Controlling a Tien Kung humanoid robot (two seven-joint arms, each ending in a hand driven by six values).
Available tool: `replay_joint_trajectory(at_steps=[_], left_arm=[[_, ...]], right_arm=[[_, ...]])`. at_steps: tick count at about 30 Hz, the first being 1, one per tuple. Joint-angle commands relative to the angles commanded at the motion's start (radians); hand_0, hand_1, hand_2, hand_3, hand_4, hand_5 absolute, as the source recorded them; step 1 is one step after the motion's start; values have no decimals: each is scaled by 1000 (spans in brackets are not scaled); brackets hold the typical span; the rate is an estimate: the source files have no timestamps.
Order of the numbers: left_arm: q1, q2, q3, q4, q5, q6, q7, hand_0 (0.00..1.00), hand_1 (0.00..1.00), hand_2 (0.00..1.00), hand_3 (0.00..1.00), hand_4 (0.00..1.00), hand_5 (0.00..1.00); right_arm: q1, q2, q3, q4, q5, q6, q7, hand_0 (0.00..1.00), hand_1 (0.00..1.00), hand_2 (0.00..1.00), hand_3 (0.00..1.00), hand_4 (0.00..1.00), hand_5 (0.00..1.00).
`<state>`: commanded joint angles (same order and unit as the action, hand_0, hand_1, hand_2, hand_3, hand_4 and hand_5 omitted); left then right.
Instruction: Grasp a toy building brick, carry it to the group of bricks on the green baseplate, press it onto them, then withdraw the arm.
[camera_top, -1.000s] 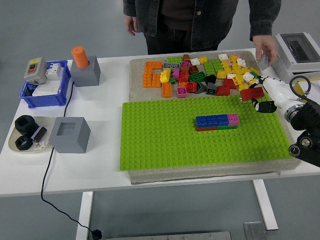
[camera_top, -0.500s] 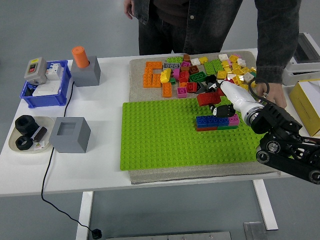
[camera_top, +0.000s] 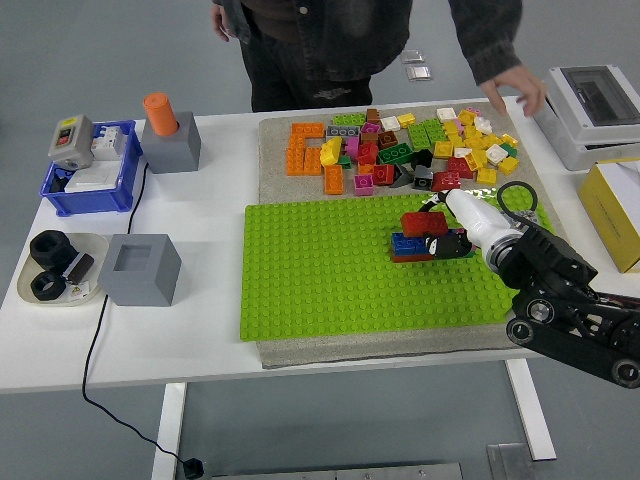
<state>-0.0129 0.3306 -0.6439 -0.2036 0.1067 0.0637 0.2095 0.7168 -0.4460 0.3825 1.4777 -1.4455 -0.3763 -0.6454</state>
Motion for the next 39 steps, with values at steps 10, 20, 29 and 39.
replay_joint_trajectory(at_steps=[10,20,29,39], left_arm=[[1,2,-6,-1,10,0,3,825,866,813,768,857,609],[-1,2,-5,-1,12,0,1,826,867,813,768,859,603],[-7,1,-5,0,12,-1,-4,826,865,814,767,866,593],[-12,1,-5,0,12,0,-6,826,865,814,767,867,592]], right_arm=[[2,27,-17,-21,14,-1,0,998,958,942,566,493,65],[8,45,-30,-62,41,-1,0,998,956,943,563,468,50],[11,54,-31,-79,49,-11,7,998,954,944,561,458,30],[10,57,-26,-86,56,-19,22,998,954,944,560,458,28]])
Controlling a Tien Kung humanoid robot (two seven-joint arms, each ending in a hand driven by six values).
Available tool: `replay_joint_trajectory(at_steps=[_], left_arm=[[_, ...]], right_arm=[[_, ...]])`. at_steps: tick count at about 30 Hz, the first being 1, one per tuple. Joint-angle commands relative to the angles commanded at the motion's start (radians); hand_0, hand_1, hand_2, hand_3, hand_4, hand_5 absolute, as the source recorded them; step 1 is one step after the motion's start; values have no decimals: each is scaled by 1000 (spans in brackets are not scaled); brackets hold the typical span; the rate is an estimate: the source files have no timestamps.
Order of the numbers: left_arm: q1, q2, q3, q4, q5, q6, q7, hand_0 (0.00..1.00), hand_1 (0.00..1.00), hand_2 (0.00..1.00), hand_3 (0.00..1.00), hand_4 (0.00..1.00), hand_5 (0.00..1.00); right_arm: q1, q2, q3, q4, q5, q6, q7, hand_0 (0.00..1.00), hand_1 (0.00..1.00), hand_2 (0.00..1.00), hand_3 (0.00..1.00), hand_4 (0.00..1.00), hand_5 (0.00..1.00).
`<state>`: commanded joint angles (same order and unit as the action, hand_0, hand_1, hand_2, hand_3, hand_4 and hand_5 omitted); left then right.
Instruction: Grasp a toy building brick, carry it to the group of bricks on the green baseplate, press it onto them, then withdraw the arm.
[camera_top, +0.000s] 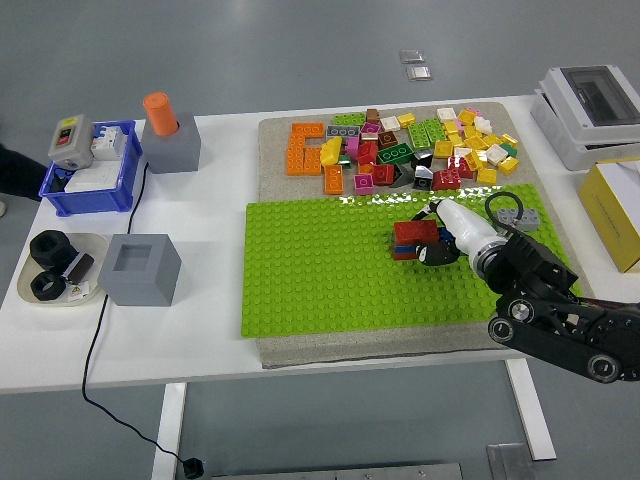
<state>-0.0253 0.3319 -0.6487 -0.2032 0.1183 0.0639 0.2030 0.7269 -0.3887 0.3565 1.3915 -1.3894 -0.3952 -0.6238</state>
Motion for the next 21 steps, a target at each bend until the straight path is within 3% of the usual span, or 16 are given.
replay_joint_trajectory(at_steps=[6,7,21], left_arm=[[0,1,2,0,-3,1,-1,825,864,814,766,868,592],[0,1,3,0,-4,1,-1,825,863,809,766,868,591],[-2,2,4,0,-3,2,-4,824,863,806,765,867,584]], right_arm=[[-4,0,8,-1,2,6,-1,998,954,944,581,460,23],[-4,-1,10,-1,3,8,-2,998,964,968,672,445,49],[-6,-1,16,0,12,11,4,998,977,985,693,449,116]])
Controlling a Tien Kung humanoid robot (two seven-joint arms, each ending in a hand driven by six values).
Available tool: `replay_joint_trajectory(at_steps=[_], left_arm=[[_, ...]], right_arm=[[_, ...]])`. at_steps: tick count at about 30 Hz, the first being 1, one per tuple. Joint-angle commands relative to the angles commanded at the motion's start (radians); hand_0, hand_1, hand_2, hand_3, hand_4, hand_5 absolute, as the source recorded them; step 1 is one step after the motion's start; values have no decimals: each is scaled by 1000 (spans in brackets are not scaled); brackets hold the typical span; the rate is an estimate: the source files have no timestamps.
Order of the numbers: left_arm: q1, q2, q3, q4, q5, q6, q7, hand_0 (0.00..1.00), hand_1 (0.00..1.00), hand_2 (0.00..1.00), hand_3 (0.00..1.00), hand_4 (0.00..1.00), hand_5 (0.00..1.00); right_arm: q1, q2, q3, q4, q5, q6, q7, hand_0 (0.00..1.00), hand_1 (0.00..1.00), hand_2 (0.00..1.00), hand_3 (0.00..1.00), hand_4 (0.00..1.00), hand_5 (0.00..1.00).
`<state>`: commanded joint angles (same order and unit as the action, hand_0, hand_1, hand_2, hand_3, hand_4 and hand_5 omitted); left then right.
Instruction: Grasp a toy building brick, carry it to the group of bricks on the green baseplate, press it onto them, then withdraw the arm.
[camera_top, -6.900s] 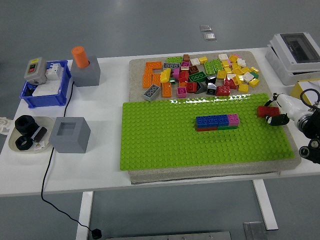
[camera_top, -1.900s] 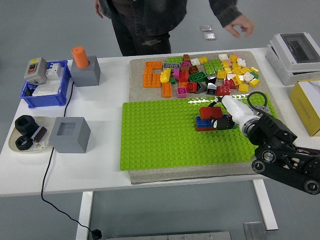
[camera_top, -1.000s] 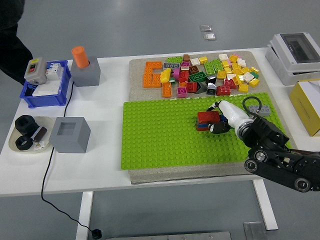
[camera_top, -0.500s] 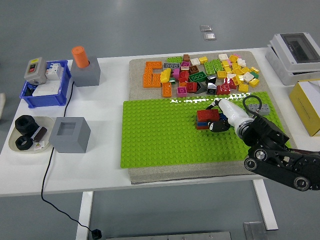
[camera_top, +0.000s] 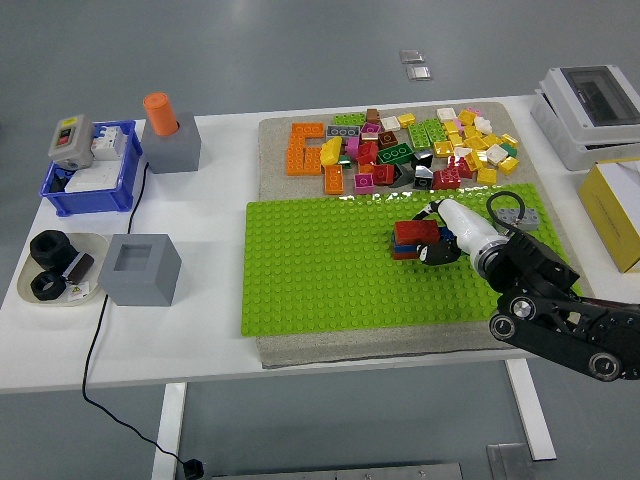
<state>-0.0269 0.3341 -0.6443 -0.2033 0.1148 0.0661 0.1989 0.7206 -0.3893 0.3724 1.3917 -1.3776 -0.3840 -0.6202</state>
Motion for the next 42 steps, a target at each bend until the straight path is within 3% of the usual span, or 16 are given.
replay_joint_trajectory(at_steps=[42], left_arm=[[-1,2,3,1,-4,0,-7,821,862,797,745,846,556]], right_arm=[[3,-3,-8,-1,12,4,19,998,991,995,700,519,140]])
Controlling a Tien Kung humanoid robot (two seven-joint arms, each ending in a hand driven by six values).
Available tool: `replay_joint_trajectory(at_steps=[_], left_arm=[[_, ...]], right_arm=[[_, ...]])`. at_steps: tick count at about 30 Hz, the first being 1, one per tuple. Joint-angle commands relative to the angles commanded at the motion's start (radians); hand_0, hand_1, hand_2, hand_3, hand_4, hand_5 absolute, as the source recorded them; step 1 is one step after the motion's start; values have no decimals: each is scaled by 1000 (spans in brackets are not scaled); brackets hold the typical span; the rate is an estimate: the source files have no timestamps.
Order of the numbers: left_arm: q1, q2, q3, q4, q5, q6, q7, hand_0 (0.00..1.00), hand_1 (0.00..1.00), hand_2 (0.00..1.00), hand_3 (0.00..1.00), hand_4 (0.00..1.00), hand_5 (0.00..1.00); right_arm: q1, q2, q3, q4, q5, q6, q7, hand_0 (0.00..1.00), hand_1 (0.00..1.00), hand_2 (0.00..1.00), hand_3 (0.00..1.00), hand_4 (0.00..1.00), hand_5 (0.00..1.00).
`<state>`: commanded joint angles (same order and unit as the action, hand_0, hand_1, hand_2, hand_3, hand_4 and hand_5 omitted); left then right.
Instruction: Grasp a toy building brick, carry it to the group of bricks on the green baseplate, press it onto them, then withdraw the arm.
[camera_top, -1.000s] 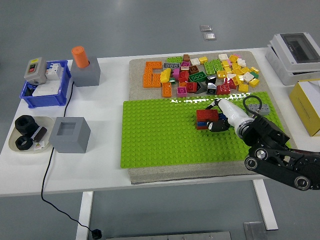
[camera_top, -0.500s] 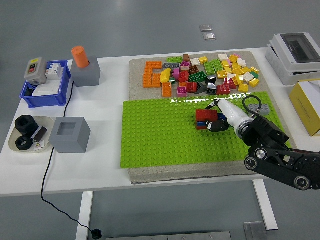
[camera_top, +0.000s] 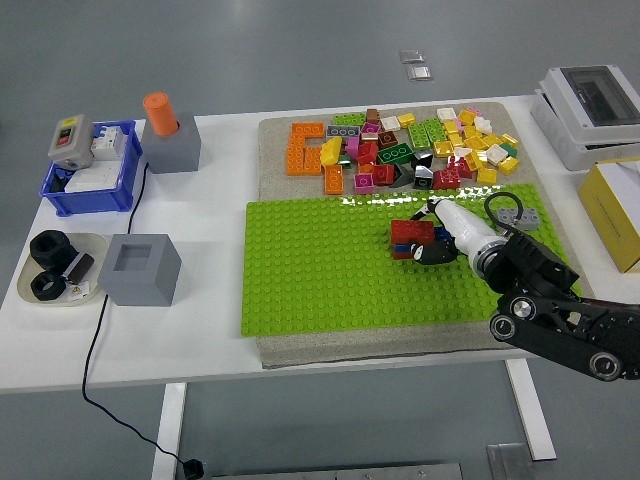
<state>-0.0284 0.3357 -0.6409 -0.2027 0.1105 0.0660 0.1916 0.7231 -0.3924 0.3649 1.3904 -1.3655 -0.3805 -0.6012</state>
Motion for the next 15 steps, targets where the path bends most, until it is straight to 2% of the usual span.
replay_joint_trajectory(at_steps=[9,10,15], left_arm=[[2,0,2,0,-2,-3,-1,821,862,797,737,842,554],[2,0,2,0,-2,-3,-1,821,862,794,674,840,552],[1,0,1,0,0,-3,-1,821,862,794,674,840,552]], right_arm=[[2,-9,-7,-1,0,1,6,998,991,994,700,520,141],[2,-10,-8,-1,0,1,6,998,991,996,715,521,135],[5,-12,-12,-1,1,2,8,998,991,996,715,521,135]])
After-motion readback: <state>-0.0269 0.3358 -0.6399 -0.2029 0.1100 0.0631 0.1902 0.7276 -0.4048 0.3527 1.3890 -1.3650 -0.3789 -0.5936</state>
